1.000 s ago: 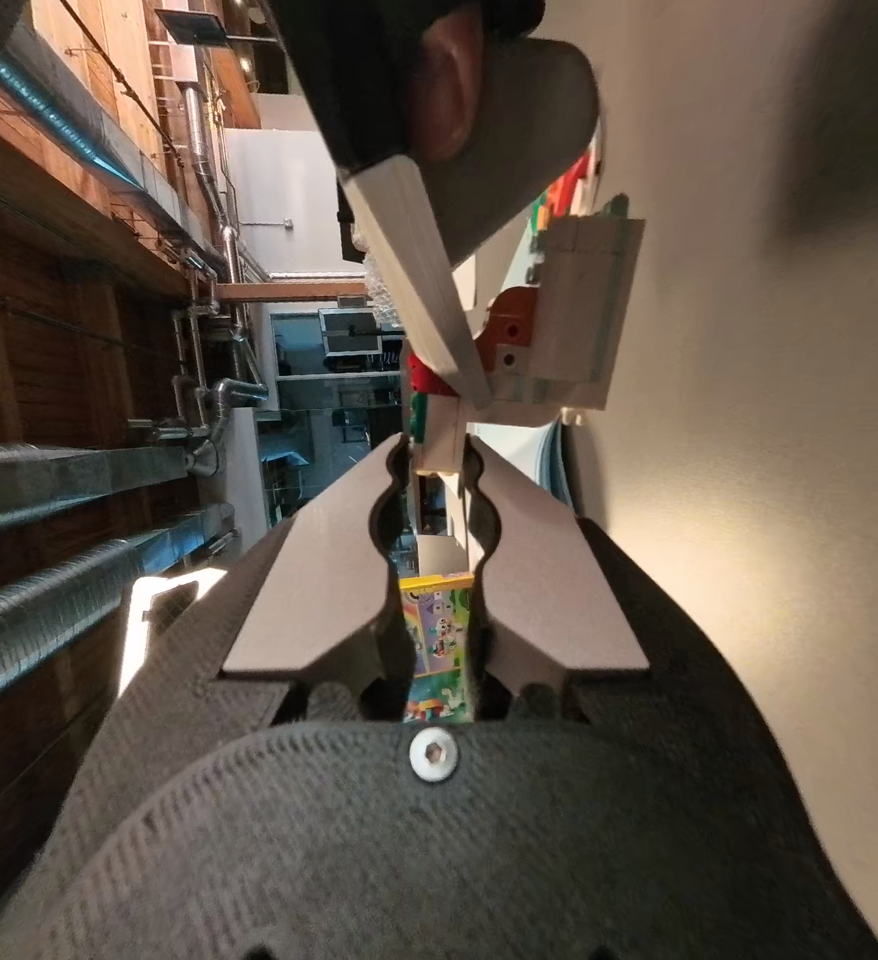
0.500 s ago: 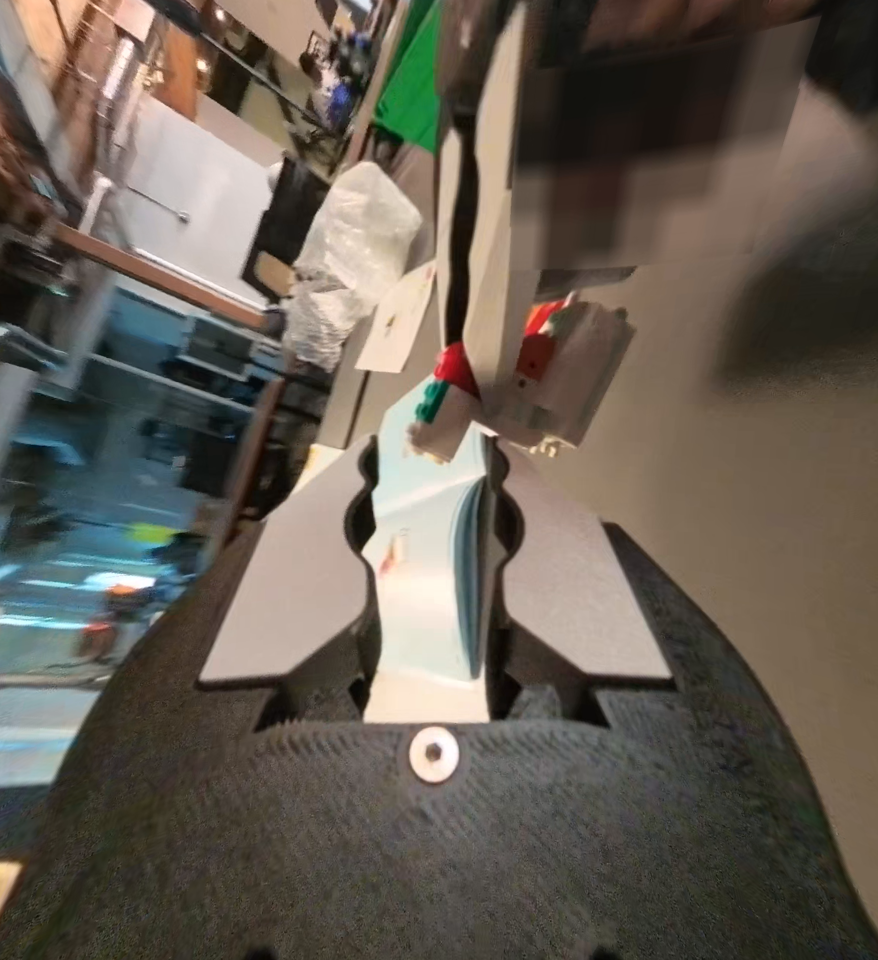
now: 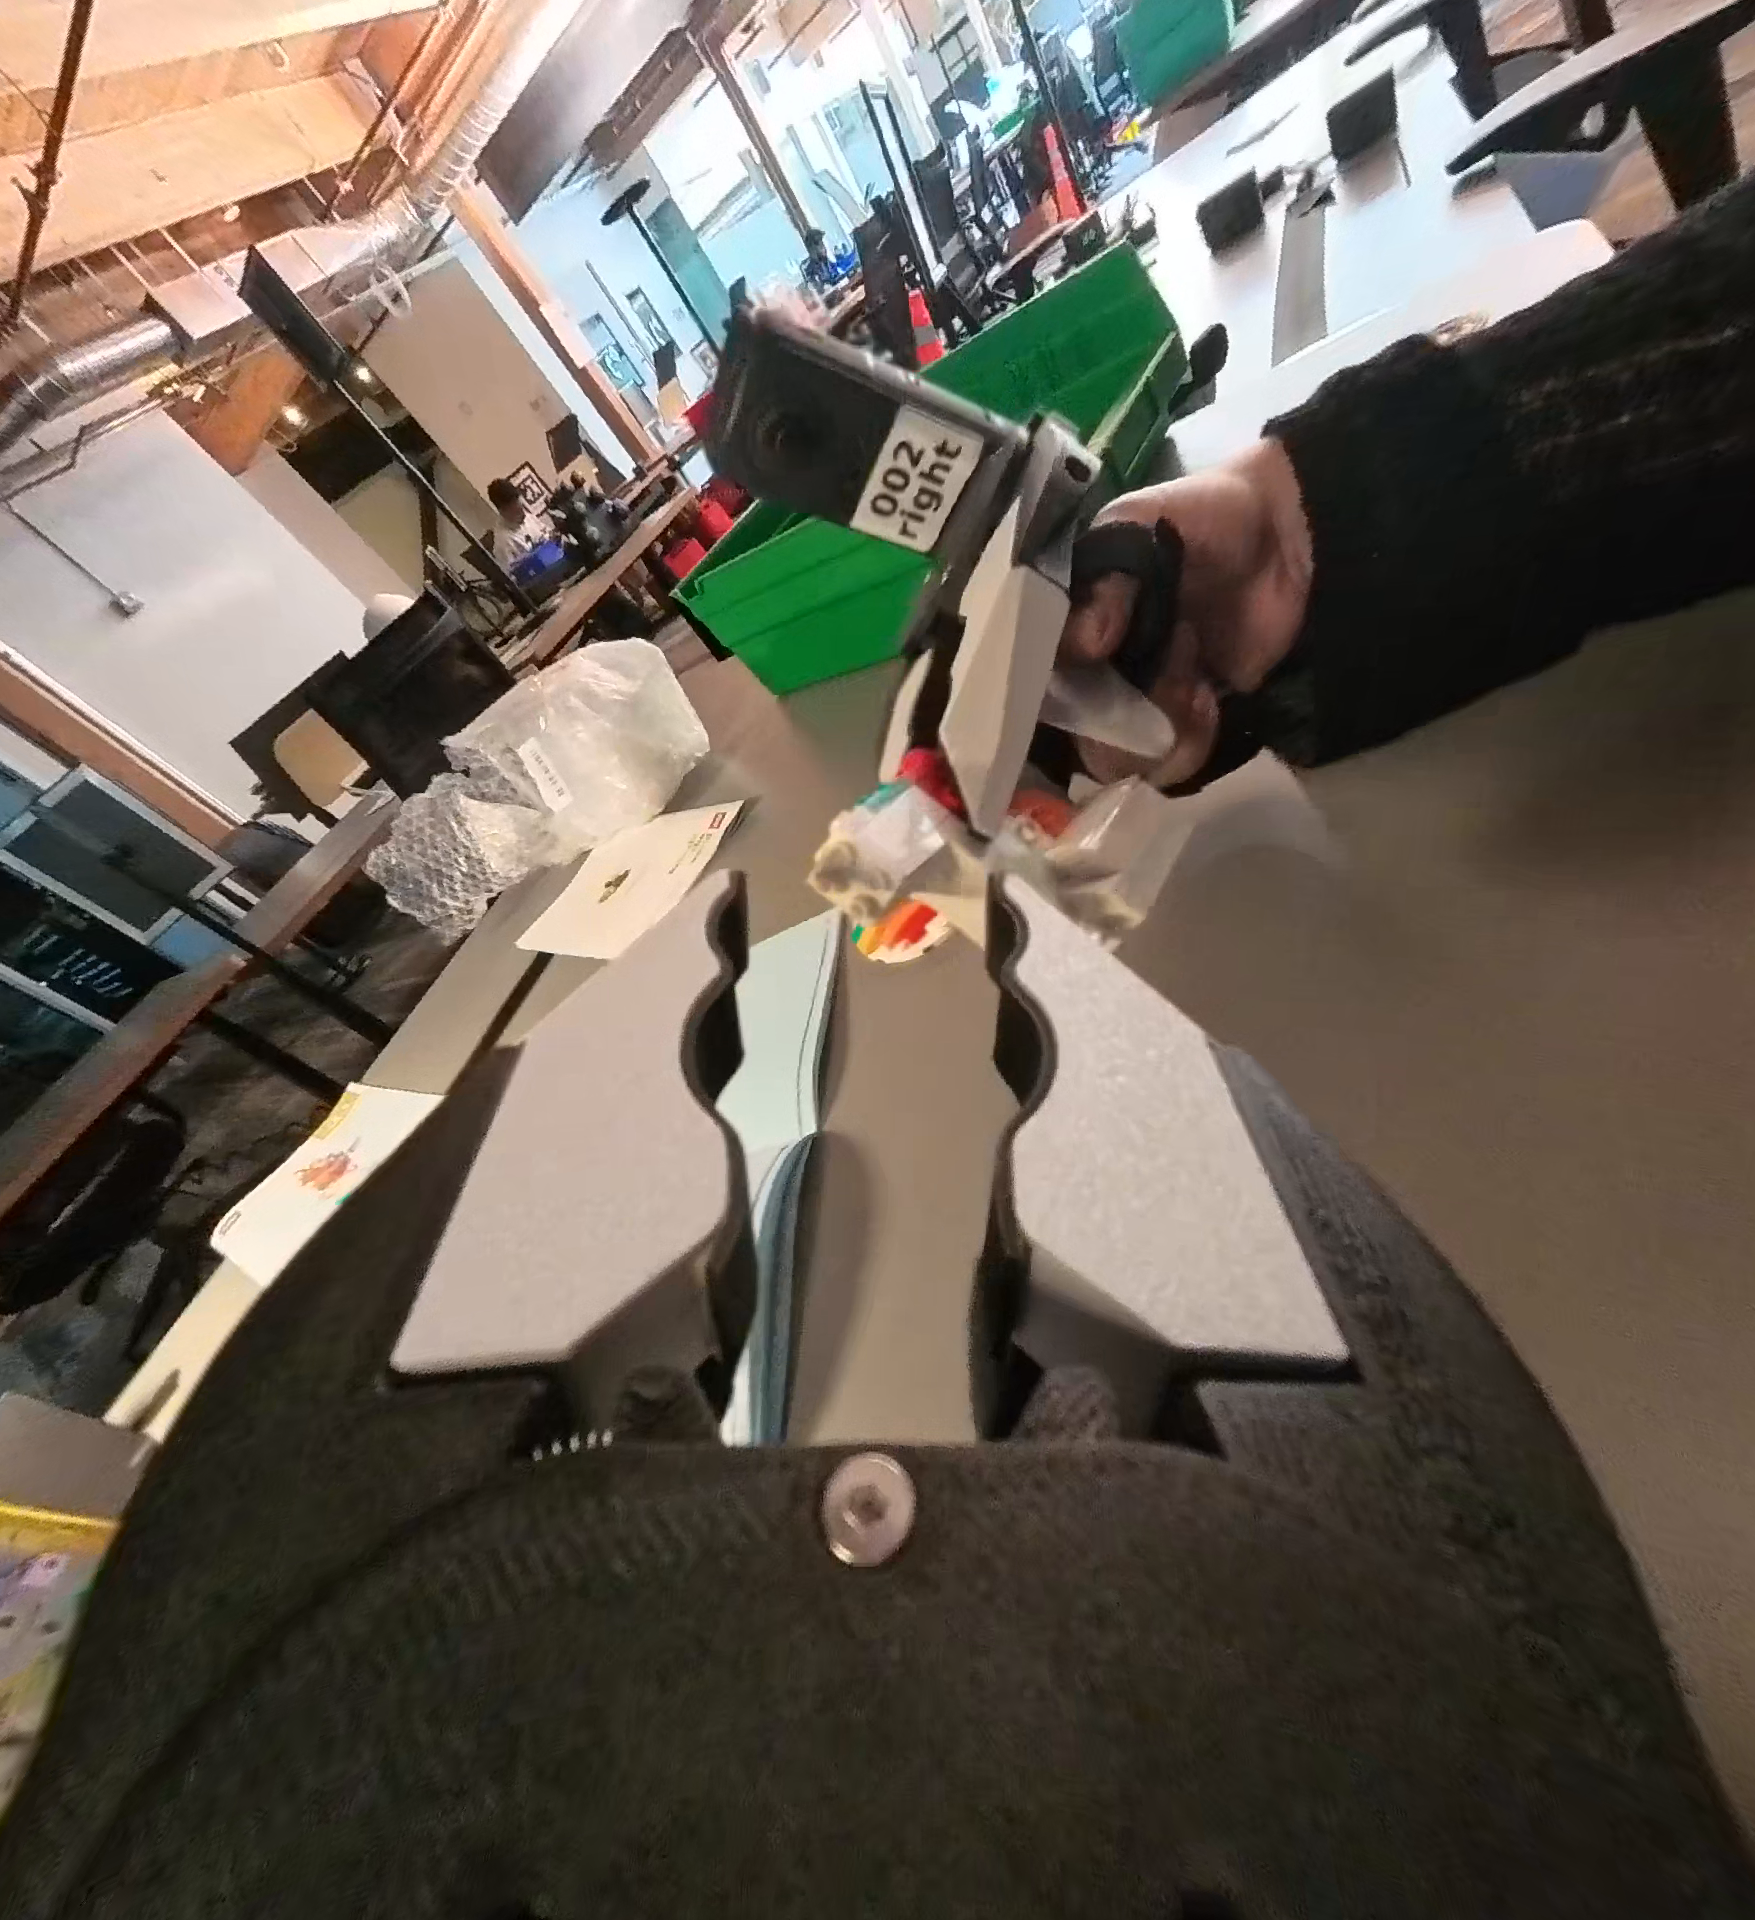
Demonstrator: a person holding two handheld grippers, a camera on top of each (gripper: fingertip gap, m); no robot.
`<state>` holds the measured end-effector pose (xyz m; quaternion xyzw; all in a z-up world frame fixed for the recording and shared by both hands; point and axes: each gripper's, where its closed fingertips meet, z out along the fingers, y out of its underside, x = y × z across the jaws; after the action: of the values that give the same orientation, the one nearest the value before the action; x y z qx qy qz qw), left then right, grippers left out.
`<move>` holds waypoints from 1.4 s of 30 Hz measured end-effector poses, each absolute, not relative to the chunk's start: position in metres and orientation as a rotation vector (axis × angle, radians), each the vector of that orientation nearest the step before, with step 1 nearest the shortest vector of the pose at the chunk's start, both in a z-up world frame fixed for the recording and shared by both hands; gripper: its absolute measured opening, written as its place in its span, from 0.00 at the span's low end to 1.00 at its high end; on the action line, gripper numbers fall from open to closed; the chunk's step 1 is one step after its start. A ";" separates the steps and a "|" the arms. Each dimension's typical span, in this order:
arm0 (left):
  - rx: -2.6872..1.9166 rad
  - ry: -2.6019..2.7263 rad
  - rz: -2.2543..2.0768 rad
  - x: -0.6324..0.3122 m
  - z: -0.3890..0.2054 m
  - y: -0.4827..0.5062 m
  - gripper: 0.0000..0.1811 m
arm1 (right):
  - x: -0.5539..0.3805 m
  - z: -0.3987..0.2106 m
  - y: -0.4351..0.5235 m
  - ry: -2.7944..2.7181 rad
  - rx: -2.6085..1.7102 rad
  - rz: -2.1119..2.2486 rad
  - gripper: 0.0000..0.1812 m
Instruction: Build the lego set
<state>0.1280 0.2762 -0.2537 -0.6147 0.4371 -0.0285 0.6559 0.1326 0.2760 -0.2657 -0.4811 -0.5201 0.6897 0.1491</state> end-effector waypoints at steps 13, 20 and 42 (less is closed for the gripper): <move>-1.288 1.146 0.232 0.126 -0.259 0.271 0.09 | 0.130 -0.271 0.268 -1.524 -1.393 2.027 0.10; -1.279 1.117 0.229 0.116 -0.261 0.267 0.20 | 0.127 -0.280 0.276 -1.651 -1.309 1.583 0.10; -1.481 0.607 -0.358 0.056 -0.257 0.277 0.27 | 0.127 -0.308 0.297 -1.738 -1.228 1.273 0.22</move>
<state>0.0563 0.2770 -0.2568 -0.6602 0.2707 -0.1596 0.6822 0.1275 0.2970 -0.3078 -0.4683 -0.6630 0.4853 0.3249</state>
